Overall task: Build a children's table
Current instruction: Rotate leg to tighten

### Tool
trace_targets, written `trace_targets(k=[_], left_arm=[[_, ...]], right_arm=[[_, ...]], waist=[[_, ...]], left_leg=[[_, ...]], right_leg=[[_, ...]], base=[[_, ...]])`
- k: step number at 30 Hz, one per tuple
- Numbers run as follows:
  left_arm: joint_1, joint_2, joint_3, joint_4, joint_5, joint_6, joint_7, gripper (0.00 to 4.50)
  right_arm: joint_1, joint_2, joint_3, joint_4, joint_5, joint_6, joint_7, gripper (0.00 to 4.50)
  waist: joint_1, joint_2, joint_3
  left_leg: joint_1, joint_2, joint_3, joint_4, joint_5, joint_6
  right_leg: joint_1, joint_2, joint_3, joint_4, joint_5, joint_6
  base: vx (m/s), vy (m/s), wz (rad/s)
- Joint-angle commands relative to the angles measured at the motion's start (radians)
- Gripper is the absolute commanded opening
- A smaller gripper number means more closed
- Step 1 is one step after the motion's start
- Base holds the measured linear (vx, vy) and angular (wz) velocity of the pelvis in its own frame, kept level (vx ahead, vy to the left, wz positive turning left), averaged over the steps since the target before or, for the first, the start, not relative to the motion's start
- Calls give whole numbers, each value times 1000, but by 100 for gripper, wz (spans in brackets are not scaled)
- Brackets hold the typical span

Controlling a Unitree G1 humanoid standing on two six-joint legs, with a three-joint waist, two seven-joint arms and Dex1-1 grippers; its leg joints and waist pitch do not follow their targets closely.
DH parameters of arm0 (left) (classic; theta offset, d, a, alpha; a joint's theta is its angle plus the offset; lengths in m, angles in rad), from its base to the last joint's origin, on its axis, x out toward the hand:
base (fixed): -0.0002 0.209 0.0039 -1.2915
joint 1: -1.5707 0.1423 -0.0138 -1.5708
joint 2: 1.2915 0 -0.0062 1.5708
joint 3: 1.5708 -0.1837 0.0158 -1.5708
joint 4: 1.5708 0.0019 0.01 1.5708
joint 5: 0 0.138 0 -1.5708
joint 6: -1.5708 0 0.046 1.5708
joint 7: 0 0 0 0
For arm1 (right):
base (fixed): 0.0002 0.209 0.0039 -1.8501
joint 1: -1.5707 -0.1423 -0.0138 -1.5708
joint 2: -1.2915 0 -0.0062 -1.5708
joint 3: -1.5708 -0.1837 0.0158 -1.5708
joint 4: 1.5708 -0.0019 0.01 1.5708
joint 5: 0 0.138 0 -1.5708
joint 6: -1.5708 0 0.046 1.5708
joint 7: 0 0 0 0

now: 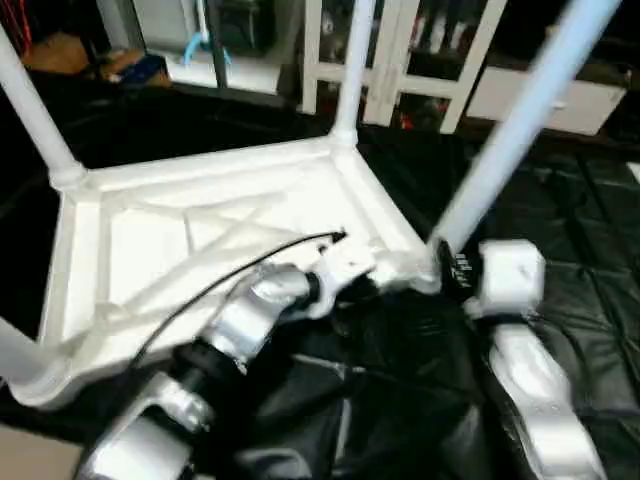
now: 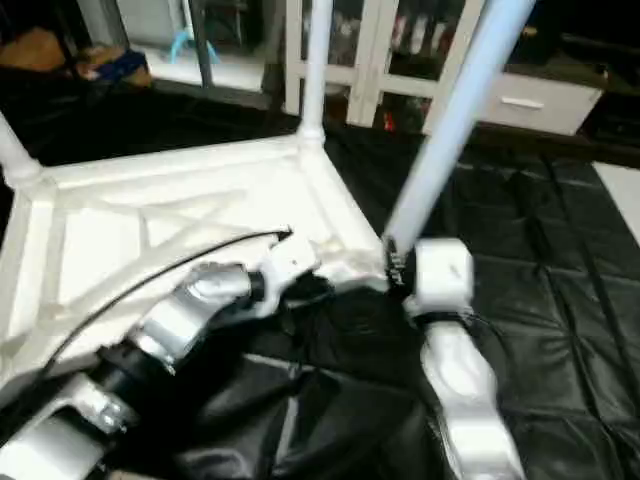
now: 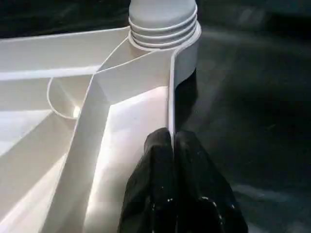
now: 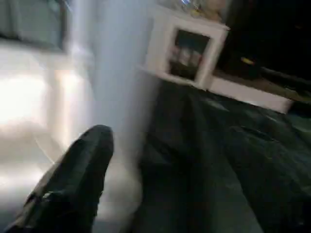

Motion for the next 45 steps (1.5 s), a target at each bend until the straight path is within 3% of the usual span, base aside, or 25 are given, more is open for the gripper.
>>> trace_targets(k=[1,3,4,5,6,7,9,10,15,16,17,19,21,25,30,33,34,35,37,42,44,45], left_arm=[[-18,9,-12,66,52,-50,-9,0],[-41,8,-36,102,64,-138,-41,0],[-56,7,-51,123,77,-173,-48,0],[-74,7,-73,150,92,-226,-67,0],[-84,6,-85,164,100,-252,-76,0],[-96,1,-92,186,106,-283,-84,0],[-108,-7,-96,211,104,-321,-103,0],[-115,-15,-97,225,100,-342,-116,0],[-142,-40,-107,292,105,-441,-174,0],[-155,-51,-111,322,111,-496,-190,0],[-165,-57,-115,343,116,-531,-194,0],[-179,-69,-115,378,119,-584,-197,0],[-189,-80,-114,398,115,-639,-211,0],[-200,-93,-106,420,109,-703,-218,0],[-212,-94,-100,466,137,-764,-181,0],[-218,-91,-74,486,125,-763,-171,0],[-221,-92,-69,491,122,-765,-175,45],[-219,-91,-52,486,102,-755,-191,56],[-217,-91,-35,483,80,-747,-212,61],[-211,-74,28,465,-6,-711,-305,98],[-215,-62,48,456,-24,-697,-311,130],[-216,-57,77,433,-57,-630,-317,130]], right_arm=[[41,-10,-10,-48,-7,-9,23,401],[98,-18,-19,-75,-8,-14,24,401],[118,-20,-18,-85,-8,-11,28,401],[140,-20,-16,-94,-7,-4,35,401],[146,-20,-14,-96,-2,0,42,401],[150,-15,-11,-100,14,6,56,401],[150,-12,-5,-103,27,13,69,401],[145,-9,3,-101,42,27,82,401],[126,-16,61,-103,98,74,172,401],[120,-20,88,-108,141,115,235,401],[117,-26,103,-112,160,141,269,401],[117,-43,123,-117,177,182,319,401],[114,-57,132,-117,181,204,347,401],[105,-63,131,-107,175,214,349,401],[92,-71,130,-85,178,222,360,401],[85,-72,127,-55,178,213,369,401],[84,-71,126,-51,176,213,372,407],[81,-70,125,-43,175,210,374,407],[79,-68,125,-34,173,207,376,407],[59,-63,134,1,163,190,381,407],[51,-63,139,8,157,184,386,407],[47,-63,143,8,153,179,389,407]], waist=[[-4,-3,-61],[-9,-5,-59],[-12,9,-59],[-12,4,-57],[-12,4,-59],[-12,12,-58],[-13,8,-58],[-9,11,-58],[8,15,-60],[12,15,-61],[14,13,-63],[20,17,-66],[30,11,-66],[35,7,-65],[32,2,-62],[32,-1,-64],[32,-1,-63],[31,-6,-63],[32,-3,-63],[29,-14,-64],[30,-11,-64],[29,-10,-64]], left_leg=[[5,39,-27,-87,-300,15],[10,39,-27,-86,-340,17],[10,41,-32,-88,-347,16],[9,39,-30,-89,-355,21],[14,41,-31,-88,-364,17],[11,42,-32,-90,-362,20],[13,43,-30,-90,-366,23],[18,45,-27,-88,-368,25],[20,48,-25,-88,-333,33],[21,47,-23,-85,-313,47],[16,50,-25,-86,-290,53],[18,50,-26,-83,-262,60],[17,52,-23,-79,-212,73],[17,53,-21,-81,-216,69],[17,51,-23,-83,-266,51],[17,52,-24,-83,-261,49],[15,52,-24,-83,-255,50],[14,51,-23,-82,-253,51],[15,52,-23,-82,-249,53],[13,51,-23,-83,-255,54],[15,51,-22,-83,-256,52],[16,52,-22,-83,-260,49]], right_leg=[[41,-43,25,-72,-333,-139],[32,-44,26,-83,-386,-124],[31,-46,26,-81,-386,-129],[27,-43,26,-91,-392,-124],[27,-44,26,-85,-382,-131],[28,-45,26,-83,-360,-144],[27,-44,26,-85,-345,-155],[24,-43,27,-83,-312,-177],[29,-46,28,-75,-241,-204],[33,-46,27,-71,-206,-221],[39,-49,27,-67,-181,-228],[43,-49,27,-62,-149,-230],[45,-53,27,-54,-92,-246],[46,-57,27,-56,-131,-245],[41,-58,28,-66,-231,-213],[41,-60,28,-65,-237,-208],[42,-59,27,-64,-233,-210],[42,-59,27,-64,-235,-209],[41,-61,26,-65,-242,-214],[41,-60,24,-63,-247,-218],[40,-61,25,-62,-251,-220],[39,-61,25,-61,-250,-222]], base=[[0,0,0],[0,0,0],[0,0,0],[0,0,0],[0,0,0],[0,0,0],[0,0,0],[0,0,0],[0,0,0],[0,0,0],[0,0,0],[0,0,0],[0,0,0],[0,0,0],[0,0,0],[0,0,0],[0,0,0],[0,0,0],[0,0,0],[0,0,0],[0,0,0],[0,0,0]])
